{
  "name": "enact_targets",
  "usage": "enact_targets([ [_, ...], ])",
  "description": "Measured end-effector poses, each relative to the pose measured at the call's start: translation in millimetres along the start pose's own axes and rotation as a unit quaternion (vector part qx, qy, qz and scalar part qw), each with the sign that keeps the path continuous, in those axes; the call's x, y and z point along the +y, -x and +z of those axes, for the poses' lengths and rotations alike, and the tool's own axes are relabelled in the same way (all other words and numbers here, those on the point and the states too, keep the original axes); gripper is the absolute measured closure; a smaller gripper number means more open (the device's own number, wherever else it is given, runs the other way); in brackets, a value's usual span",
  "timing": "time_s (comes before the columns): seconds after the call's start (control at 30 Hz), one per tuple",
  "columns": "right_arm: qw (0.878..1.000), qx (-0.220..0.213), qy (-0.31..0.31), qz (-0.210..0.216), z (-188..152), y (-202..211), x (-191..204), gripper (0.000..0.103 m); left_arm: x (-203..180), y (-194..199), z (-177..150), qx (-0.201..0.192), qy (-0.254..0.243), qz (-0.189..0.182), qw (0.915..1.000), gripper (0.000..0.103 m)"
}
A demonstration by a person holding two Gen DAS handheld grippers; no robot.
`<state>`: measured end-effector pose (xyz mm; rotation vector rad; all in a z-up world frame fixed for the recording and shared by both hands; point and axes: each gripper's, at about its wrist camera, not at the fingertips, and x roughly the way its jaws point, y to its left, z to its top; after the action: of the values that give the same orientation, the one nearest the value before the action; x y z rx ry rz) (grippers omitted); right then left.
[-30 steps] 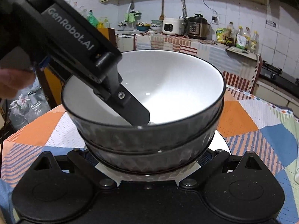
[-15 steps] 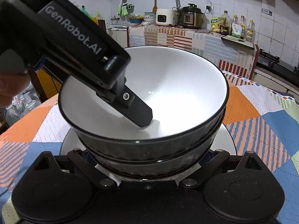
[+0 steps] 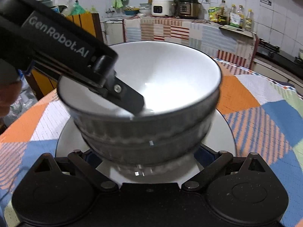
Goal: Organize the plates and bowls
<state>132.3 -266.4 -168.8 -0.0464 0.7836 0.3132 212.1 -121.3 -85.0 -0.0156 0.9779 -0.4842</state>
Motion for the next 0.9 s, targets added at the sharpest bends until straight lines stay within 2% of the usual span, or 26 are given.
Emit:
enact_targets([
  [0.13,1.000,0.003,-0.012,-0.010,-3,15,-1,0.003,0,22,1,-0.033,0.006,0.001,0.9994,0.042],
  [0.23,1.000,0.005,-0.026,-0.012,-5,29,-1,0.003,2,43,-4,-0.058,0.036,0.002,0.9977,0.042],
  [0.37,0.999,0.022,-0.036,-0.018,-6,49,4,0.003,-1,68,-16,-0.064,0.044,0.002,0.9970,0.042],
  [0.5,0.999,0.013,-0.021,-0.033,-8,75,12,0.003,-3,92,-29,-0.058,0.043,0.003,0.9974,0.042],
  [0.63,0.998,0.006,-0.040,-0.050,-2,101,17,0.003,-6,120,-38,-0.051,0.046,0.010,0.9976,0.042],
  [0.77,0.995,0.001,-0.085,-0.059,2,124,18,0.003,-20,150,-47,-0.061,0.012,0.030,0.9976,0.039],
  [0.9,0.990,-0.014,-0.097,-0.101,3,148,27,0.002,-32,173,-55,-0.069,-0.017,0.042,0.9966,0.037],
])
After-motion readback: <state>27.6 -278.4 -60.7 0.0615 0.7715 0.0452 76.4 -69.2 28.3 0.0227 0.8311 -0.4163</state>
